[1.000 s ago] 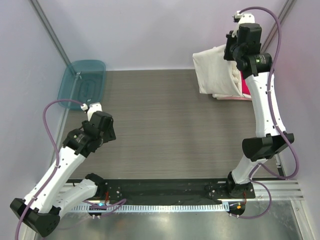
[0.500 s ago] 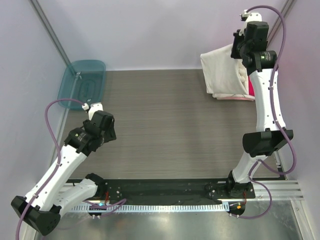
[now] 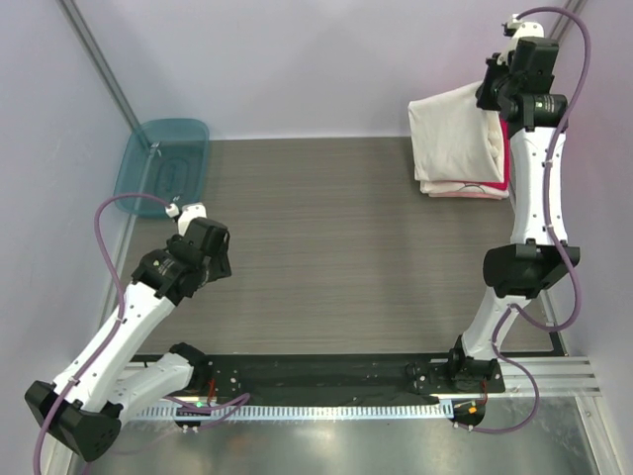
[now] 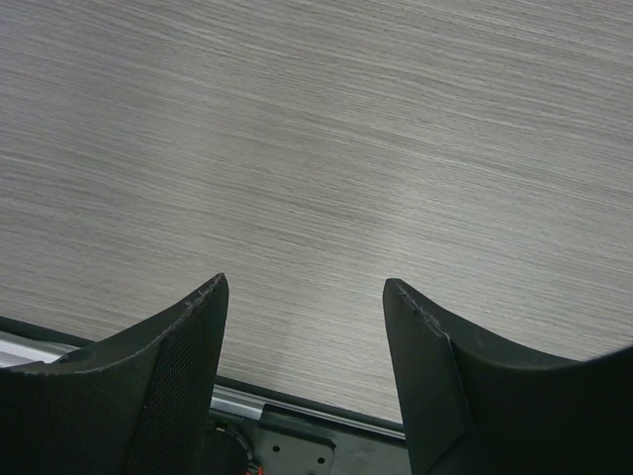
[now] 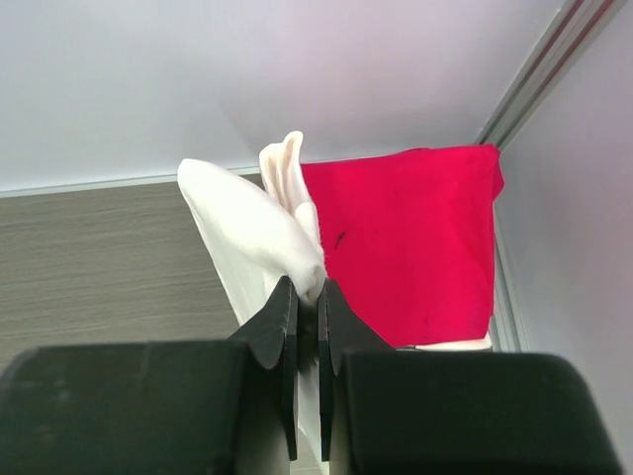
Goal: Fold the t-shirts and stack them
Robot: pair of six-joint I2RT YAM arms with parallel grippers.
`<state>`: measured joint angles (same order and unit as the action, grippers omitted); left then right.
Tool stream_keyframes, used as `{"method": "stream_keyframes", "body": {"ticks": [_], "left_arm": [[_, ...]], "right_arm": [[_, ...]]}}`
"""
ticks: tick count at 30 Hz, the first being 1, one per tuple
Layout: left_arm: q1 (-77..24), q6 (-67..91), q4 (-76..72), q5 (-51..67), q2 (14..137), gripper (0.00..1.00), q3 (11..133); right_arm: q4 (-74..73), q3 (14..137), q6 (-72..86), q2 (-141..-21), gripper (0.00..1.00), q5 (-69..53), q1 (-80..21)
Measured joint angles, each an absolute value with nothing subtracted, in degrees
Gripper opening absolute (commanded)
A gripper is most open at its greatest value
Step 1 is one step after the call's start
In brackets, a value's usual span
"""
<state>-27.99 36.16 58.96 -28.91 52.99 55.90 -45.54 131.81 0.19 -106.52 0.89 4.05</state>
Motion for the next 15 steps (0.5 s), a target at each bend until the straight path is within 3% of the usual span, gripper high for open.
{"method": "stream_keyframes", "body": {"ticks": [15], "left_arm": [[-28.0,37.0,59.0,-28.9,53.8,0.65,55.9]], "right_arm": [[-44.8,143.1,0.7,-120.4,0.01,-10.3,13.4]]}}
